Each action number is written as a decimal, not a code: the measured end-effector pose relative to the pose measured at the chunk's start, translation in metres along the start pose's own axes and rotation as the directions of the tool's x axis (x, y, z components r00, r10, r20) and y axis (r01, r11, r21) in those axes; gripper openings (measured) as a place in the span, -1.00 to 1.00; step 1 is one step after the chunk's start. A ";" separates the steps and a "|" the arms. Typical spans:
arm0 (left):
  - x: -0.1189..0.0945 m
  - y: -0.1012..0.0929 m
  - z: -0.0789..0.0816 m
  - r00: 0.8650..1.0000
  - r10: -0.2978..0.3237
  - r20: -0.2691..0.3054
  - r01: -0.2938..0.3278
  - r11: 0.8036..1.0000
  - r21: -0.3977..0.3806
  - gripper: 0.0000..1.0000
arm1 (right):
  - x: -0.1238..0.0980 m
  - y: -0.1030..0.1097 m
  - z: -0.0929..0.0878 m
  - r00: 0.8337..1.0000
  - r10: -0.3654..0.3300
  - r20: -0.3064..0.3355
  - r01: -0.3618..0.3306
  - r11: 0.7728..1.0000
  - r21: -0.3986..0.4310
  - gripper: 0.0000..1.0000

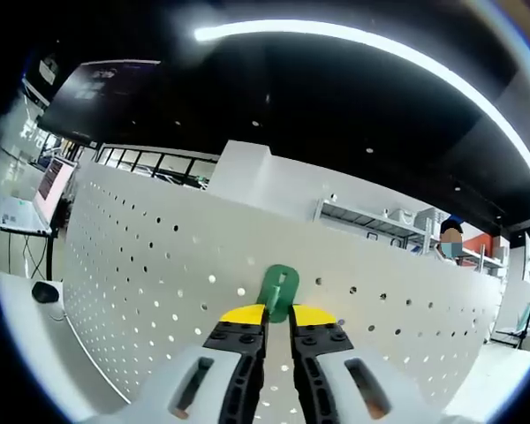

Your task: Insert the hook assembly into the mounting plate slot until the hook locks in place.

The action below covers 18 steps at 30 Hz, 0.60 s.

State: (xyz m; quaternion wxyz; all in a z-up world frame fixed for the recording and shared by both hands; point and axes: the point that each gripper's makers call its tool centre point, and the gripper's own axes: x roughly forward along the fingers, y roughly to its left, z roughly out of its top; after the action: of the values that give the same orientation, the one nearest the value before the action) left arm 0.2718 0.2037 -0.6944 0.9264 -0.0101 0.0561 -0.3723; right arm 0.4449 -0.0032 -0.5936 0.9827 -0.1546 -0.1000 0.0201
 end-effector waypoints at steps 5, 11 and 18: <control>0.000 0.002 -0.001 1.000 0.003 -0.007 -0.003 1.000 0.006 0.42 | -0.006 -0.005 -0.004 1.000 -0.004 -0.008 0.004 1.000 0.017 -0.79; 0.001 0.000 -0.002 1.000 -0.002 -0.013 0.002 1.000 0.013 0.41 | -0.014 -0.012 -0.006 1.000 -0.009 -0.013 0.010 0.999 0.045 -0.63; 0.001 -0.001 -0.002 1.000 -0.001 -0.016 0.001 1.000 0.018 0.40 | -0.025 -0.017 0.000 1.000 -0.006 -0.001 0.006 0.999 0.045 -0.53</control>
State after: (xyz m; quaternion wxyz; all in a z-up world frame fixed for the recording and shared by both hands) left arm 0.2713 0.2024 -0.6963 0.9257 0.0013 0.0599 -0.3734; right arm 0.4208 -0.0209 -0.5932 0.9860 -0.1323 -0.0996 0.0194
